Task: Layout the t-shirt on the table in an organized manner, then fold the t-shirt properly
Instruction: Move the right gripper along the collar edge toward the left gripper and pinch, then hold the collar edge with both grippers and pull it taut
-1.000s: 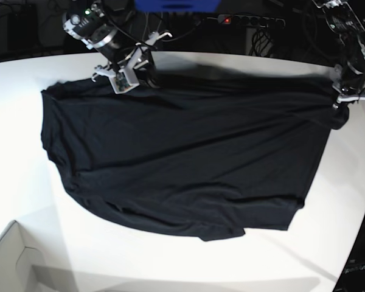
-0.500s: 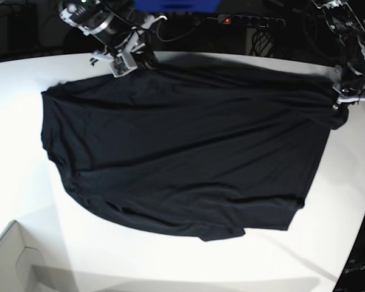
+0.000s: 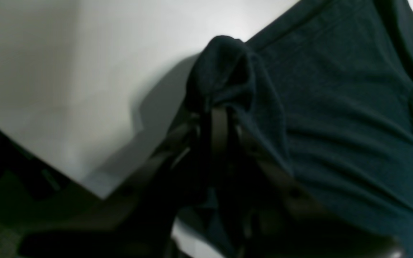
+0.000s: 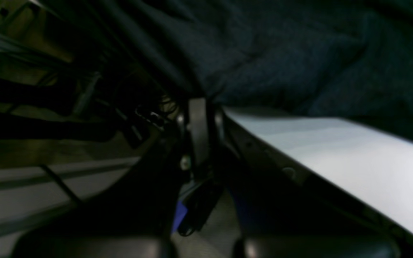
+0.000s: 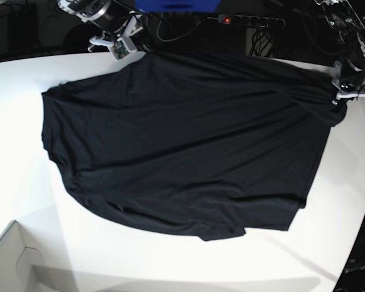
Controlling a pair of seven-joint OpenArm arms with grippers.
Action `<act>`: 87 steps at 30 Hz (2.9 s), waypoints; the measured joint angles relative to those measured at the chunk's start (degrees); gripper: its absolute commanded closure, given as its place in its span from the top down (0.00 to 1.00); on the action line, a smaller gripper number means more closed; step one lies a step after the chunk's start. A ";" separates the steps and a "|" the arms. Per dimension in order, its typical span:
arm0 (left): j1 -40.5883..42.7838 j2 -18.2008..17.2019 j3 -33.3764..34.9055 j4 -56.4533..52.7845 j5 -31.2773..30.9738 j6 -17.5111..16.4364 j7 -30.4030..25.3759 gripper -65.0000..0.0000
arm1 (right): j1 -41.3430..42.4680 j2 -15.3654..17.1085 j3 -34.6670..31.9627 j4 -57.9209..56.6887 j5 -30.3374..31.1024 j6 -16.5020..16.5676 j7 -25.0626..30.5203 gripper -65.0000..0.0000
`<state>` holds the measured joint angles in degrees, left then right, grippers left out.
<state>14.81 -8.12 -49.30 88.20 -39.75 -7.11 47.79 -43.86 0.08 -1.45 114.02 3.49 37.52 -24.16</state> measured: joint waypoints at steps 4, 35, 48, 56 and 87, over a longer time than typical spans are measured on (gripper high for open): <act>0.85 0.07 -0.07 0.31 0.04 0.02 -0.02 0.00 | -0.98 1.66 -3.28 0.22 -1.42 -1.25 -0.04 0.00; -0.22 0.04 -0.11 0.48 0.04 0.00 -0.04 0.00 | 9.14 -1.03 4.85 -1.33 -0.46 10.29 -6.49 0.00; -0.52 0.04 -0.07 0.48 0.04 0.02 -0.17 0.00 | 12.98 -1.18 5.95 -1.57 2.97 10.29 -16.31 0.00; -0.39 0.07 -0.07 0.48 0.02 0.02 -0.20 0.00 | 11.78 -1.99 7.69 -1.60 2.97 10.29 -15.43 0.00; -1.11 0.04 0.11 0.46 0.02 0.02 -0.37 0.00 | 7.96 -0.85 9.92 -8.20 5.60 10.27 -1.70 0.00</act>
<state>13.69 -8.08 -49.19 88.66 -39.72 -7.09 47.42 -35.90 -0.78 8.47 105.82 9.08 47.79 -25.87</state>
